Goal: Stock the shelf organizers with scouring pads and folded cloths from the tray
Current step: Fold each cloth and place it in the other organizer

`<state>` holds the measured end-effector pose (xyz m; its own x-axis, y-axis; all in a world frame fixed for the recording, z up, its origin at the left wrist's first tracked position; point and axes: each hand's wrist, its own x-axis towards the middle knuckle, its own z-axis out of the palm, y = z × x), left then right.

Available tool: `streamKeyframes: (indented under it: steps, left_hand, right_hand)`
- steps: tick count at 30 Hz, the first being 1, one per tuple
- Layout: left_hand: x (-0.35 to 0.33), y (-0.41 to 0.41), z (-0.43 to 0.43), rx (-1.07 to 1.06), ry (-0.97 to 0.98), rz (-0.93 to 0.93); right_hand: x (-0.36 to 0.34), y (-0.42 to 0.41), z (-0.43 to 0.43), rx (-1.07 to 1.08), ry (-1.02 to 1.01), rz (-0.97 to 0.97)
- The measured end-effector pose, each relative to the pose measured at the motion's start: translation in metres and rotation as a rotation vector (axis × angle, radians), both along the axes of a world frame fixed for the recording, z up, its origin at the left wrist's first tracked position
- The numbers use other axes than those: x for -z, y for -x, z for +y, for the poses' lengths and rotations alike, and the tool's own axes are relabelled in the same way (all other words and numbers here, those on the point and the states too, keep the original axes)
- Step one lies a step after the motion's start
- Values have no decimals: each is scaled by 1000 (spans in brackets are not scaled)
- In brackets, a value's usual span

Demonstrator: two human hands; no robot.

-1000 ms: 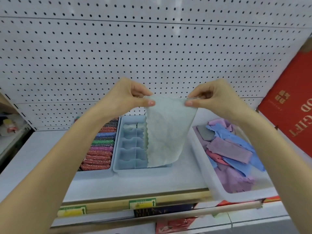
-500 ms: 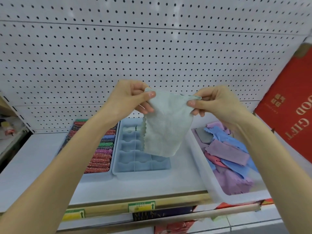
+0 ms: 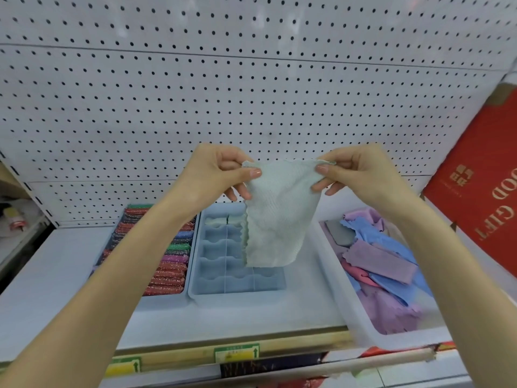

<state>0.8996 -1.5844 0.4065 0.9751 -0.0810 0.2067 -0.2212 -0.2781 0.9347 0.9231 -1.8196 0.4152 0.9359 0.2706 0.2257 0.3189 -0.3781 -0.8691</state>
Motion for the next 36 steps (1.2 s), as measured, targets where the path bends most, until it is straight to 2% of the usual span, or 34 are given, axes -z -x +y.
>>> streamKeyframes:
  steps: [5, 8, 14, 17, 20, 23, 27, 30, 33, 36]
  left_hand:
    - [1, -4, 1, -23, -6, -14]
    - [1, -3, 1, 35, 88, -28]
    - [-17, 7, 9, 354, 283, -63]
    - [-19, -3, -4, 434, 394, -56]
    - [-16, -13, -22, 483, 514, -42]
    - [-10, -21, -28, 520, 609, -29]
    - [-9, -28, -33, 435, 607, 20]
    - [-6, -31, -37, 424, 654, 68]
    - [-8, -31, -40, 376, 690, 124]
    - [-9, -28, -45, 276, 634, 189]
  right_hand:
    - [-2, -1, -1, -14, -7, 20]
    - [-7, 3, -4, -59, -87, 28]
    - [-21, 15, -17, -542, -305, 189]
    - [-19, 3, 2, -606, -380, 196]
    - [-12, -6, 23, -592, -437, 169]
    - [-13, -8, 33, -548, -476, 52]
    - [-18, -8, 38, -379, -476, -115]
    - [-20, -8, 42, -290, -489, -116]
    - [-23, -8, 42, -255, -402, -115]
    - [-23, -9, 43, -265, -330, -93]
